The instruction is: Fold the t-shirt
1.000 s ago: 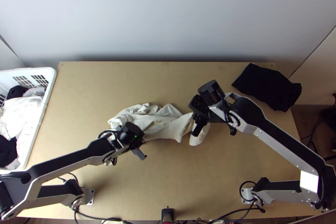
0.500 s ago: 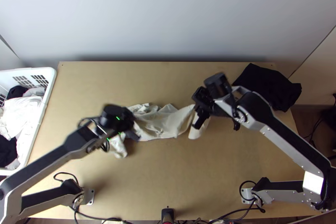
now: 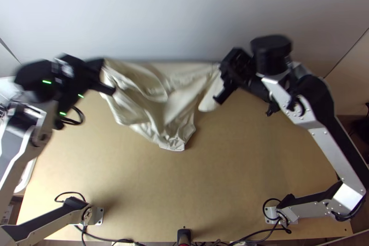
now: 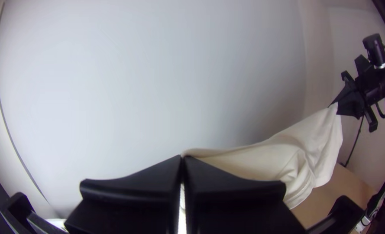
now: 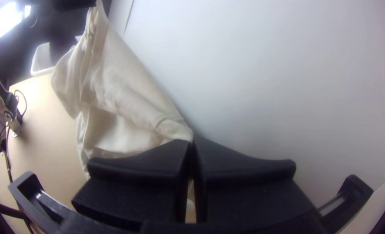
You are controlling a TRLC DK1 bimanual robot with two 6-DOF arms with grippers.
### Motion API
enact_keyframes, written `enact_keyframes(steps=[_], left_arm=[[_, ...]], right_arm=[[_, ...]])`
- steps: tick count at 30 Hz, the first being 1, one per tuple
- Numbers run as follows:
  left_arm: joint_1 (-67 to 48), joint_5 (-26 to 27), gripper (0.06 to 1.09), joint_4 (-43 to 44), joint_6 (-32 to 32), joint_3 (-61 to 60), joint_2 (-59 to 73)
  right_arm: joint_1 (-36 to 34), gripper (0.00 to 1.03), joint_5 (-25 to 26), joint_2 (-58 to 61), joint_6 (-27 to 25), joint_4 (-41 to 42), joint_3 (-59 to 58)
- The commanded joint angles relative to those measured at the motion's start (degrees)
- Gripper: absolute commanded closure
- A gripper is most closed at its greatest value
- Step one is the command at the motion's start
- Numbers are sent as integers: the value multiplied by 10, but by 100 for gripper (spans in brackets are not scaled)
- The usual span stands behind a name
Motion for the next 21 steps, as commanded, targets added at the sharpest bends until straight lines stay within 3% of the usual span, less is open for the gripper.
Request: enact_keyframes(steps=[1, 6, 21], left_arm=[[83, 0, 105, 13, -2, 142, -2], [146, 0, 105, 50, -15, 190, -15], [182, -6, 105, 81, 2, 227, -123]], right_arm=[[27, 100, 46, 50, -36, 14, 174], [80, 100, 93, 50, -105, 80, 176], [173, 100, 112, 23, -167, 189, 174]])
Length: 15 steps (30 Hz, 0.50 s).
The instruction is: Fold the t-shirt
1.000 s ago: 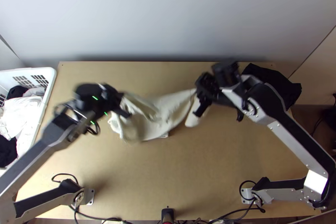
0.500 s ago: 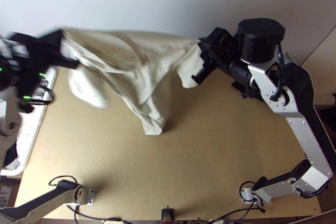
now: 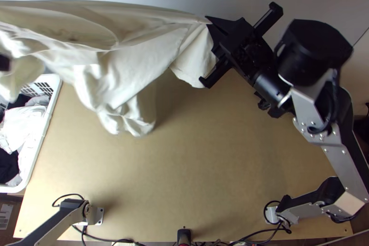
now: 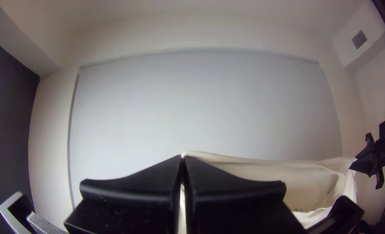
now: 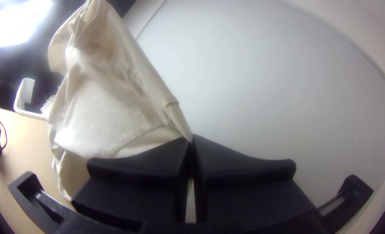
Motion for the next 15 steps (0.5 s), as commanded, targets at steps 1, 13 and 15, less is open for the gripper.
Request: enact_keyframes(steps=[1, 13, 15], left_arm=[[16, -5, 105, 6, 22, 25, -48], [25, -43, 105, -27, 42, 41, -56], [25, -42, 105, -15, 41, 9, -50]], right_arm=[[59, 100, 8, -8, -45, 37, 2], [134, 100, 10, -7, -68, 50, -7], [132, 100, 10, -7, -55, 41, -20]])
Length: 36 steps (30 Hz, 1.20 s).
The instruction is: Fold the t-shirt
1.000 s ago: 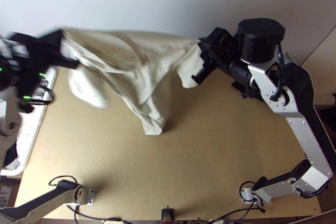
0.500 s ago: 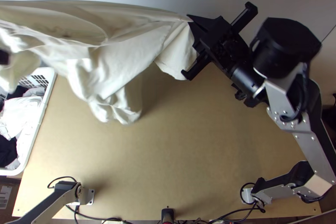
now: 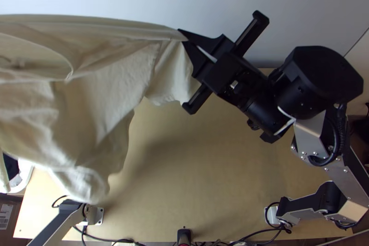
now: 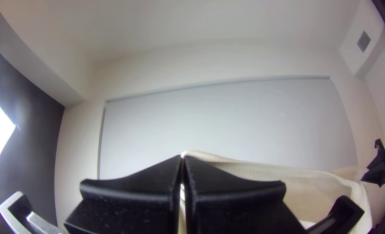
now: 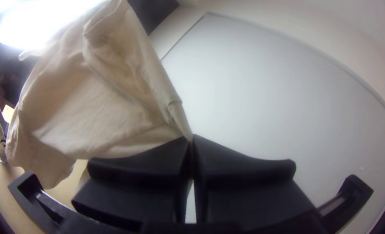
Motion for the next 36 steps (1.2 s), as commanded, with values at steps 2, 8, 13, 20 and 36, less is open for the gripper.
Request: enact_keyframes(steps=[2, 8, 13, 20, 36], left_arm=[[1, 3, 105, 18, 5, -77, 14], [-8, 23, 105, 127, -9, -215, 71], [-46, 24, 105, 240, -12, -294, 163], [-150, 19, 105, 322, -12, -302, 301], [-249, 11, 102, 359, -66, -299, 491]], right_arm=[[17, 100, -1, -1, 35, -24, -34], [-39, 100, -57, -30, 114, -43, -159], [-132, 100, -112, -66, 147, -10, -314], [-238, 100, -149, -120, 151, 58, -508], [-296, 100, -158, -150, 200, 133, -689]])
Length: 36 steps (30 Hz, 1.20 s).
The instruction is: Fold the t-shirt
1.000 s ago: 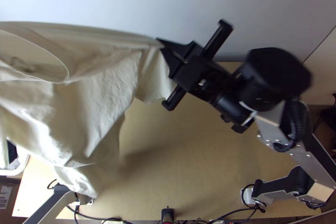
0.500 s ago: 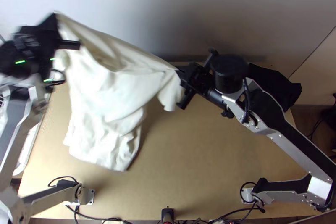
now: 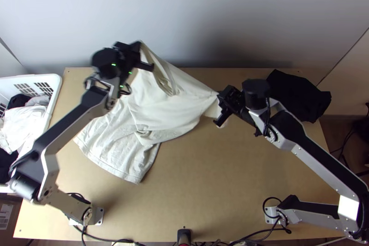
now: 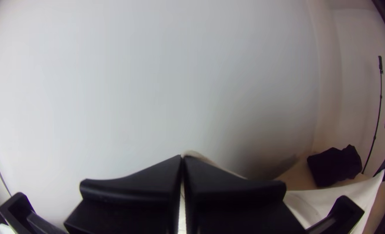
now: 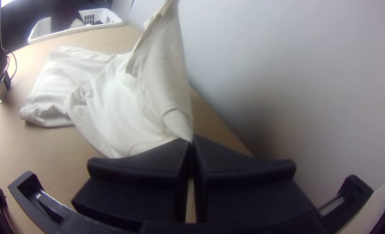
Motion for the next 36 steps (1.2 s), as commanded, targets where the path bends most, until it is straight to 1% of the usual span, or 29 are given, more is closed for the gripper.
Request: enact_keyframes(steps=[1, 3, 4, 5, 7, 8, 11, 14, 16, 18, 22, 28, 32, 36], left_arm=[[-34, -4, 92, 10, -36, -10, 65], [-42, -5, 61, -6, -44, -18, 67], [-47, -4, 42, -27, -50, -19, 65], [-52, -4, 27, -56, -51, -17, 61], [-61, 0, 21, -110, -56, -19, 38], [-65, 3, 16, -139, -58, -22, 20], [-73, 41, 15, -237, -75, -37, -45], [-86, 67, 15, -324, -74, -64, -114], [-95, 70, 15, -385, -68, -83, -153], [-103, 71, 12, -433, -59, -109, -195], [-123, 71, 12, -526, -35, -163, -276], [-149, 89, 12, -672, -12, -210, -318], [-176, 88, 12, -704, -1, -258, -339], [-197, 88, 12, -709, 1, -301, -353]], right_arm=[[-18, 100, -3, -10, 24, 21, -68], [-17, 100, -3, -11, 23, 20, -79], [-18, 100, -5, -10, 23, 20, -82], [-18, 100, -6, -9, 22, 18, -84], [-18, 100, -8, -6, 22, 16, -87], [-18, 100, -9, -4, 22, 14, -87], [-20, 100, -11, 4, 25, 15, -92], [-21, 100, -13, 10, 36, 23, -101], [-22, 100, -13, 13, 41, 32, -112], [-23, 100, -13, 14, 42, 52, -126], [-28, 100, -13, 17, 43, 64, -134], [-41, 100, -14, 29, 43, 69, -123], [-47, 100, -14, 33, 43, 70, -117], [-51, 100, -14, 30, 48, 70, -115]])
